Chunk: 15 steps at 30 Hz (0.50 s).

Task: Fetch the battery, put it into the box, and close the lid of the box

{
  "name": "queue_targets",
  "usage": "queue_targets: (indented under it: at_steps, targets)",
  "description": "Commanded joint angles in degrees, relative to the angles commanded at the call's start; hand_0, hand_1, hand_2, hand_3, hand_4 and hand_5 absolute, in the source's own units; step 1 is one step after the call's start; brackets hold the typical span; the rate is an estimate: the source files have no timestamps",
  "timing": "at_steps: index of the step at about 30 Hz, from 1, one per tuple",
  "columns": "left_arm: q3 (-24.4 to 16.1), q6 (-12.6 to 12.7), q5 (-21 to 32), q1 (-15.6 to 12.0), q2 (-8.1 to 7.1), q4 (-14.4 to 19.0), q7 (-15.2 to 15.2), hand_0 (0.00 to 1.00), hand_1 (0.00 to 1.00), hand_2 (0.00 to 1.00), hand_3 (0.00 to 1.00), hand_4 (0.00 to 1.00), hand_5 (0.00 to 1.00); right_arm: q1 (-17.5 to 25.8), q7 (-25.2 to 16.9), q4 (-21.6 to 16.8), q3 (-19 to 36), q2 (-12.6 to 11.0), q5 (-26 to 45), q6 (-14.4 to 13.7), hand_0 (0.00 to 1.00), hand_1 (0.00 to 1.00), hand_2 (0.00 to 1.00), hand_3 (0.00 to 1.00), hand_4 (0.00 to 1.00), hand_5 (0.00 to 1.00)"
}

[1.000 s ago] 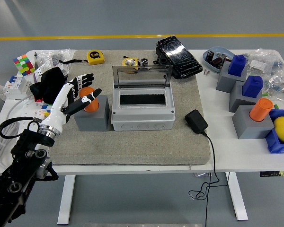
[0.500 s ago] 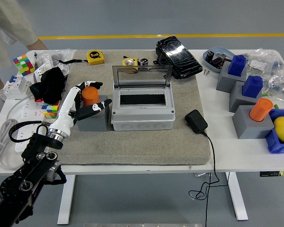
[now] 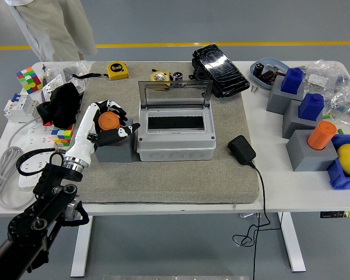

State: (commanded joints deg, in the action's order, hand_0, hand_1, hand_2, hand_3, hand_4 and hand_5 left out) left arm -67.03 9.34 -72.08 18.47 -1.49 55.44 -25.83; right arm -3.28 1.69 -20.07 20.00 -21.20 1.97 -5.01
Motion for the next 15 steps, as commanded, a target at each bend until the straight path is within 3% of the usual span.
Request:
queue_targets:
  at_steps: [3, 4, 11, 15]
  targets:
    - [0.0, 0.3, 0.8, 0.5, 0.35, -0.6, -0.8, 0.244, 0.201, 0.248, 0.276, 0.668, 0.002, 0.0, -0.2, 0.0, 0.0, 0.0, 0.0, -0.2, 0.567, 0.606, 0.601, 0.554, 0.94, 0.485]
    - [0.0, 0.4, 1.1, 0.7, 0.46, -0.7, -1.1, 0.211, 0.14, 0.197, 0.266, 0.533, 0.002, -0.1, -0.3, 0.0, 0.0, 0.0, 0.0, -0.2, 0.567, 0.604, 0.601, 0.552, 0.941, 0.484]
    - [0.4, 0.8, 2.5, 1.3, 0.8, -1.0, -2.1, 0.177, 0.116, 0.177, 0.249, 0.516, 0.002, -0.1, -0.7, 0.0, 0.0, 0.1, 0.0, -0.5, 0.567, 0.603, 0.6, 0.552, 0.941, 0.485]
    - [0.7, 0.9, 2.3, 1.3, 0.55, 0.5, -2.1, 0.177, 0.116, 0.177, 0.249, 0.516, 0.002, 0.0, -0.9, 0.0, 0.0, 0.1, 0.0, -0.6, 0.567, 0.603, 0.6, 0.552, 0.941, 0.485]
